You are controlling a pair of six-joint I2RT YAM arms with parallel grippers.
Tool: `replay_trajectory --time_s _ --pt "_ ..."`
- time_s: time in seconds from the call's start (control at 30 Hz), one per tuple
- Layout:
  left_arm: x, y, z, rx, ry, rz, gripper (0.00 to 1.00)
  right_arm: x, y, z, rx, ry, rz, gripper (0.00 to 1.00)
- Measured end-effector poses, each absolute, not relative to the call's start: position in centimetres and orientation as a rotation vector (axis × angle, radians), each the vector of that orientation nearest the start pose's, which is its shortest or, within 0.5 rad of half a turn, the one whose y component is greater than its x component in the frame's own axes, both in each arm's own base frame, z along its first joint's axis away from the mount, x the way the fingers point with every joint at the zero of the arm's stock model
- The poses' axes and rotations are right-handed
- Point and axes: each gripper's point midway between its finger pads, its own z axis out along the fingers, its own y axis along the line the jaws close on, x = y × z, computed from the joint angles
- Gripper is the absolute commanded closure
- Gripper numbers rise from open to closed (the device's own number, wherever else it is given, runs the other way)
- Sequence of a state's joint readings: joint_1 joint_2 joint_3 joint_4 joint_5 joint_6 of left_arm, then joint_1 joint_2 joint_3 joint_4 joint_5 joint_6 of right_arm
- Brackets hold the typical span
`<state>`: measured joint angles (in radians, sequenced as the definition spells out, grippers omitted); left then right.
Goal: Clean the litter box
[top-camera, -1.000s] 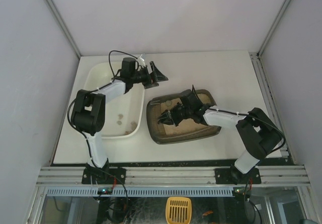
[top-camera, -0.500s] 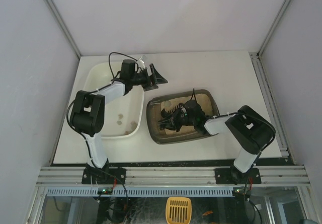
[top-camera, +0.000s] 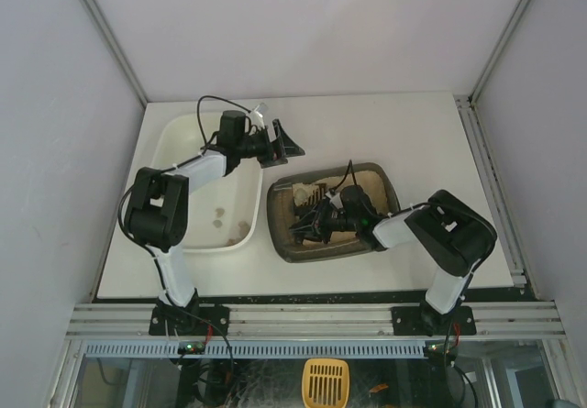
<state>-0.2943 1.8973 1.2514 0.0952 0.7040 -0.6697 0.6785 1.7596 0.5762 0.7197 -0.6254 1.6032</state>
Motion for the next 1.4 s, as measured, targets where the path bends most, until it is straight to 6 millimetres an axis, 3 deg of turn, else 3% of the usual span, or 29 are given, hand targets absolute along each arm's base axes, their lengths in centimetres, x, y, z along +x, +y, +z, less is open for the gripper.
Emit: replay_trajectory --time_s 0.33,0.87,1.4 --pt "42.1 -26.7 13.6 0.049 2.256 -1.296 0.00 20.6 32.8 8.1 0.536 2.604 1.701 1.00" --pt "40.9 -26.2 13.7 0.052 2.276 -1.278 0.00 18.9 28.8 7.1 0.505 2.654 1.551 1.00" --pt "40.2 -25.2 13.9 0.034 2.312 -1.195 0.00 18.5 27.7 8.6 0.441 2.617 1.538 1.00"
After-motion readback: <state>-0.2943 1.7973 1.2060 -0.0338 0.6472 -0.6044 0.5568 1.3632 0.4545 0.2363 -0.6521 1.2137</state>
